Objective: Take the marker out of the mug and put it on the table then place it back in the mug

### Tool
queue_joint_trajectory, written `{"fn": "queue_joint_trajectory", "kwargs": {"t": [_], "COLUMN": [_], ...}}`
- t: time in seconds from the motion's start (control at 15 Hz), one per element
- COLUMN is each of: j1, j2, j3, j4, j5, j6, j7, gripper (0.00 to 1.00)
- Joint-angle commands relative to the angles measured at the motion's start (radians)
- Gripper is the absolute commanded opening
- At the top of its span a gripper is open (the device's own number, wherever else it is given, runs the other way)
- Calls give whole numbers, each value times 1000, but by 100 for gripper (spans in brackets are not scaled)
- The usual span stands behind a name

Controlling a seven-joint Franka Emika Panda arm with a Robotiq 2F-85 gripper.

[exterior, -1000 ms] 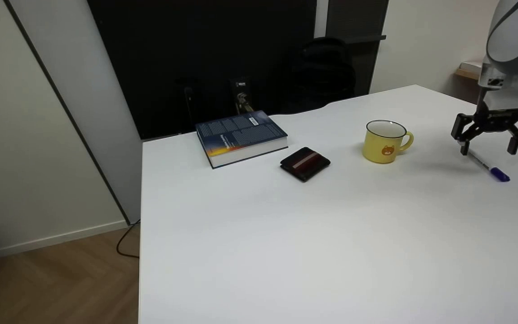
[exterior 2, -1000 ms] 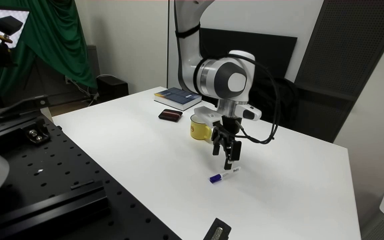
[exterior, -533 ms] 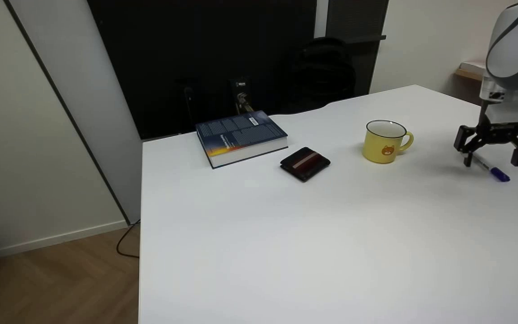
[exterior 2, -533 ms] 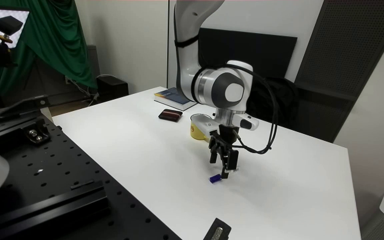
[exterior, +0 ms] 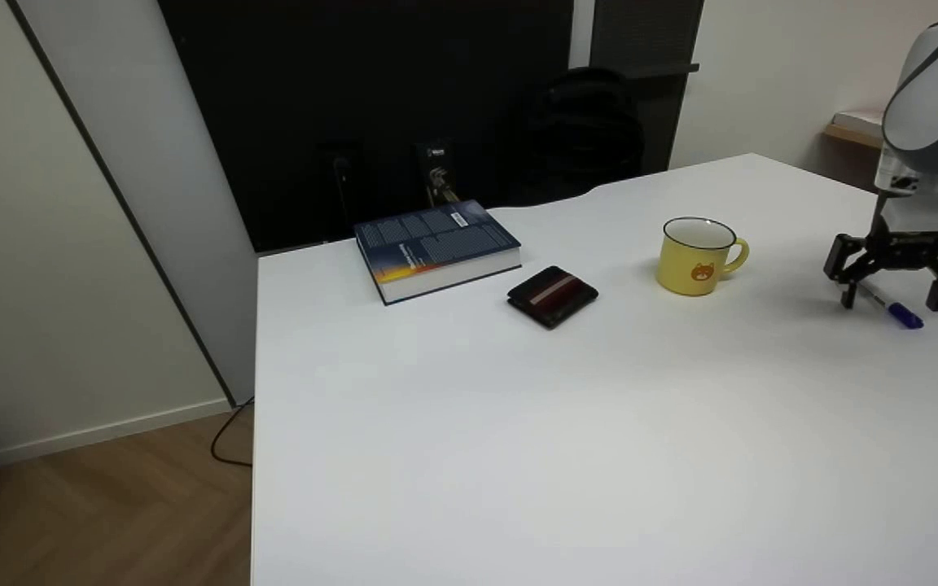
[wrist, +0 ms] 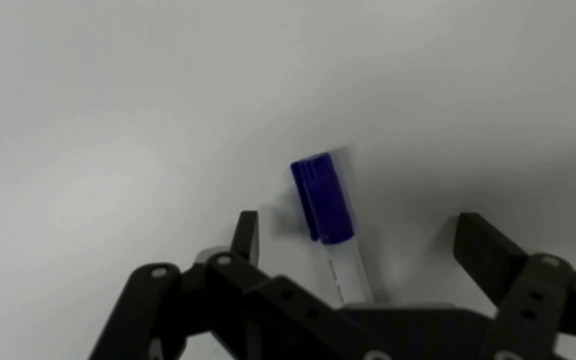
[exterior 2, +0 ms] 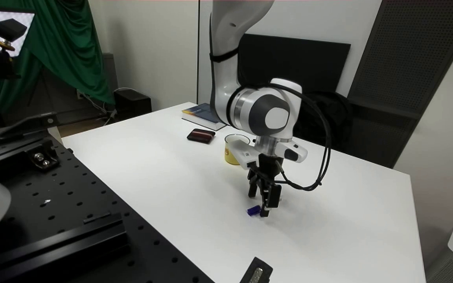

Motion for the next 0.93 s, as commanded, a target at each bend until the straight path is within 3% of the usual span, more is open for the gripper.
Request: {"fn": "queue_joint_trajectory", "kwargs": {"t": [0.0,0.13,0.53,0.73,0.87], "j1": [-15,-19,-39,-41,-42], "j2": [40,40,26,30,19], "j3": [0,-1,-2,-25,-35], "j4": [22,30,49,82,117], "j5": [40,51,97,116,119], "j6": [30,23,4,-64,-162], "j7": [-16,-11,4,37,55], "gripper": [75,67,25,5,2]}}
